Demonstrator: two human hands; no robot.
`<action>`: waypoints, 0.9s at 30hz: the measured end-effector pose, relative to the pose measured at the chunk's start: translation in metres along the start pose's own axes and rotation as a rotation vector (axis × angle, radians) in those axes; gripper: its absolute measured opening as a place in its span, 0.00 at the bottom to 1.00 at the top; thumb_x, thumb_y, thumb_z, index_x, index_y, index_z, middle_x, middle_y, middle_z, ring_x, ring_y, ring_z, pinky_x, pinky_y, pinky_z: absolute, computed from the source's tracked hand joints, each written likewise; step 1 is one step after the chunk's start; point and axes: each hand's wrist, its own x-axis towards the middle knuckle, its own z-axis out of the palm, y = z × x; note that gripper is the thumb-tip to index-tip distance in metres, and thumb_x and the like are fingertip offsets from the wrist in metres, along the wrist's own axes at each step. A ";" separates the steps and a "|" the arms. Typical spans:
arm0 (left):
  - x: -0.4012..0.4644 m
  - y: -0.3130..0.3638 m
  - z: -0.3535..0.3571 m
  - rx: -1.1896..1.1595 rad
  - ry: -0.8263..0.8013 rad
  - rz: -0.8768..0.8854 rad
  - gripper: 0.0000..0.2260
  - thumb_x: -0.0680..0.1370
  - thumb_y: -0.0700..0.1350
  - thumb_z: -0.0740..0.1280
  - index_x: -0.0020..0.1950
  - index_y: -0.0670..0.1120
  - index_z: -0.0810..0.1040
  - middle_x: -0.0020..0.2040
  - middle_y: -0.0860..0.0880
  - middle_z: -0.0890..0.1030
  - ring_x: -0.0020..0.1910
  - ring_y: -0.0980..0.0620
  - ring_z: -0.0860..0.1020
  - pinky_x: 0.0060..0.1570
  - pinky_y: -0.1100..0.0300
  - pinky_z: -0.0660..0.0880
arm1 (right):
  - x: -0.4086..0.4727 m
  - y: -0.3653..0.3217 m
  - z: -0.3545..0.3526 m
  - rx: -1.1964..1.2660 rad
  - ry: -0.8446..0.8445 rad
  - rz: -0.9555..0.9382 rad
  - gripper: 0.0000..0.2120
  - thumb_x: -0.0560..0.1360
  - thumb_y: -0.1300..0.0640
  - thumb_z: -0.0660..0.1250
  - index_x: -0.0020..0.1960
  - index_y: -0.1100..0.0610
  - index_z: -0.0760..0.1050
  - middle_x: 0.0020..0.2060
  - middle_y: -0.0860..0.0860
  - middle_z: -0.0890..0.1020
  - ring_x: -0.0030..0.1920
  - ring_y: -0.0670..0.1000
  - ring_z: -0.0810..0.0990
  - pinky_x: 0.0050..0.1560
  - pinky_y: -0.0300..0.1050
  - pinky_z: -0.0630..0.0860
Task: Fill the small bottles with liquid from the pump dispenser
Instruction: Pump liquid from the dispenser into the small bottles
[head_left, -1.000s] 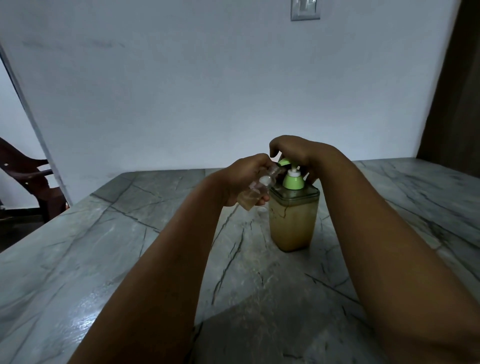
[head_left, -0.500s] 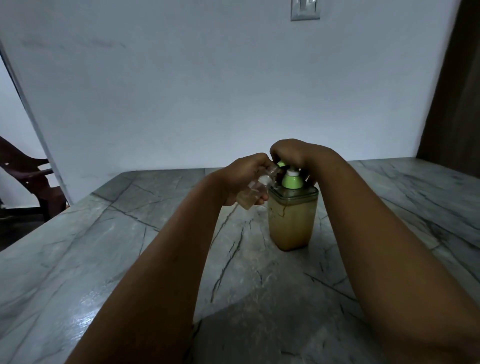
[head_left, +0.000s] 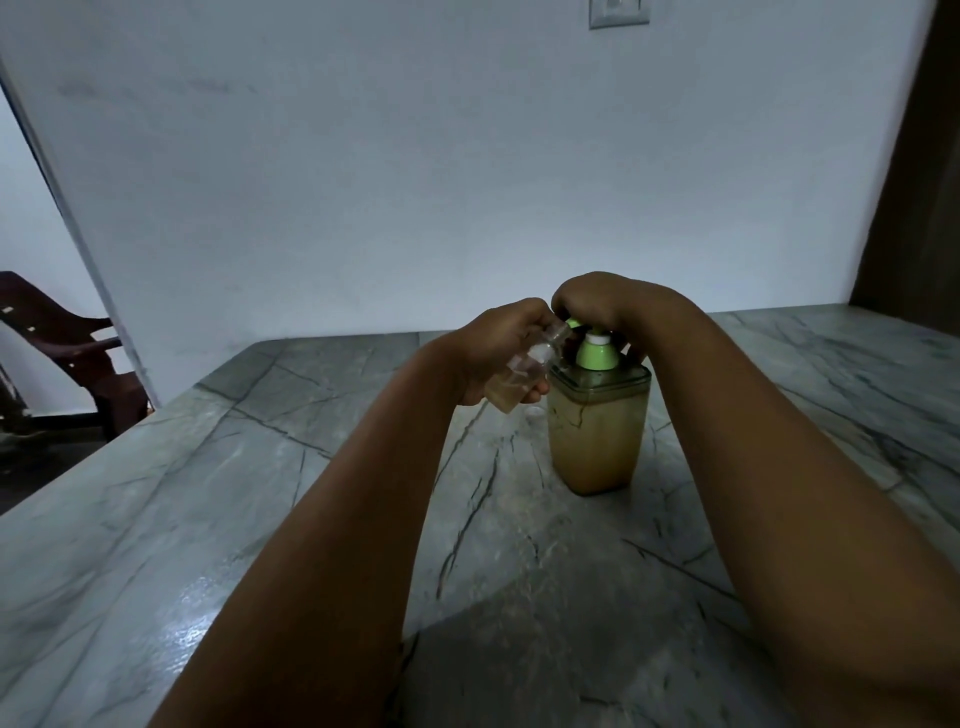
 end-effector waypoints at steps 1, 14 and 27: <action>0.001 0.000 0.000 -0.002 -0.003 0.004 0.13 0.79 0.48 0.58 0.44 0.41 0.75 0.32 0.43 0.75 0.28 0.49 0.75 0.27 0.62 0.73 | 0.000 -0.001 0.000 0.014 0.001 0.016 0.14 0.77 0.63 0.52 0.33 0.60 0.66 0.31 0.56 0.71 0.30 0.54 0.67 0.34 0.41 0.67; 0.001 0.001 0.000 -0.007 -0.027 0.000 0.13 0.79 0.49 0.56 0.48 0.42 0.76 0.28 0.46 0.77 0.26 0.50 0.75 0.26 0.63 0.73 | 0.000 0.002 -0.003 0.059 0.015 0.032 0.13 0.77 0.64 0.53 0.34 0.61 0.64 0.32 0.57 0.69 0.32 0.54 0.67 0.35 0.42 0.67; 0.003 -0.001 -0.001 0.009 -0.004 -0.001 0.13 0.79 0.49 0.57 0.47 0.41 0.75 0.30 0.44 0.76 0.27 0.49 0.76 0.27 0.62 0.73 | -0.003 -0.001 -0.004 0.082 -0.017 0.019 0.06 0.78 0.61 0.52 0.45 0.62 0.66 0.33 0.56 0.70 0.32 0.54 0.67 0.36 0.43 0.67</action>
